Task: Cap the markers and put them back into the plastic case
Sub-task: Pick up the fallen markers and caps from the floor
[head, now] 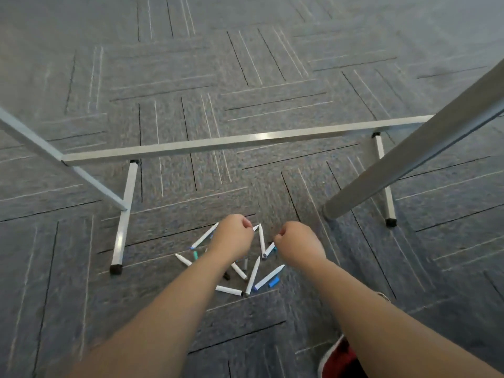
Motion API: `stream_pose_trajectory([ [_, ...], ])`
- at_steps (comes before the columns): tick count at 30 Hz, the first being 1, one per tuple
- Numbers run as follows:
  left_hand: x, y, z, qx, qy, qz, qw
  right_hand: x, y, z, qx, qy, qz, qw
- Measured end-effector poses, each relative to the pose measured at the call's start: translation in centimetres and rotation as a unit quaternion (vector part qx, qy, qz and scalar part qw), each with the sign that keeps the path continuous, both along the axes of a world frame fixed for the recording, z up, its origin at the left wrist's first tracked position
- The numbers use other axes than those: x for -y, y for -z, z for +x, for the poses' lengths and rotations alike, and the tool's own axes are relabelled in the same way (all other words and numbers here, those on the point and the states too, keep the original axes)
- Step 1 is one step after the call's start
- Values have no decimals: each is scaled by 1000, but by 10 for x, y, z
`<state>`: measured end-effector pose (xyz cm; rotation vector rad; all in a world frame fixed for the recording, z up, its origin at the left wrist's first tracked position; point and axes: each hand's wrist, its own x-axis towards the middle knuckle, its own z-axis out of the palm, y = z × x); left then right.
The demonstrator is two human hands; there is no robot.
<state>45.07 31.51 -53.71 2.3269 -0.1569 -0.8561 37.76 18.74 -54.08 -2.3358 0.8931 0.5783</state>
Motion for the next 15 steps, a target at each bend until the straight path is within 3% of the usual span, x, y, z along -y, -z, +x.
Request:
stream_pose_trajectory([
  [8,29,122,25,-48,15,84,995,19,124,22,-48,134,54,988],
  [15,52,183,27,-68,45,155,985,19,182,34,-48,225,97,968],
])
